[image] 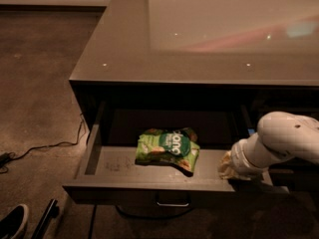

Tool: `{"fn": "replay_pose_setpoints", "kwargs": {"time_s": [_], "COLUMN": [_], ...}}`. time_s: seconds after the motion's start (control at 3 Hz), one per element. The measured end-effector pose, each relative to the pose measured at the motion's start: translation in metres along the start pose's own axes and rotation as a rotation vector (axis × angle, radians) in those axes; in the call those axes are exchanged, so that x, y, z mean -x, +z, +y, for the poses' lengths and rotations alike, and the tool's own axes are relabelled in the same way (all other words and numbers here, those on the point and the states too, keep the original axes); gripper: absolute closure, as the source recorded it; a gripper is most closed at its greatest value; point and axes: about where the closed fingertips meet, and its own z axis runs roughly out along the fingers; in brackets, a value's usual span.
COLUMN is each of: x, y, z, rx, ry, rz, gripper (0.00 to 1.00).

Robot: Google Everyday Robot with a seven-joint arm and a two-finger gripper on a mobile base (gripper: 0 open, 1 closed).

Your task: Open top drawer

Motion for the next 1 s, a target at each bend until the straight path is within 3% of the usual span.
{"fn": "replay_pose_setpoints", "kwargs": {"time_s": [0.33, 0.67, 1.0], "x": [0.0, -0.005, -0.005], "y": [0.0, -0.006, -0.006], "z": [-0.001, 0.017, 0.016], "rx": [0.0, 0.006, 0.006], "ry": [0.0, 0.018, 0.018], "rz": [0.0, 0.021, 0.021], "gripper": [1.0, 1.0, 0.84]}}
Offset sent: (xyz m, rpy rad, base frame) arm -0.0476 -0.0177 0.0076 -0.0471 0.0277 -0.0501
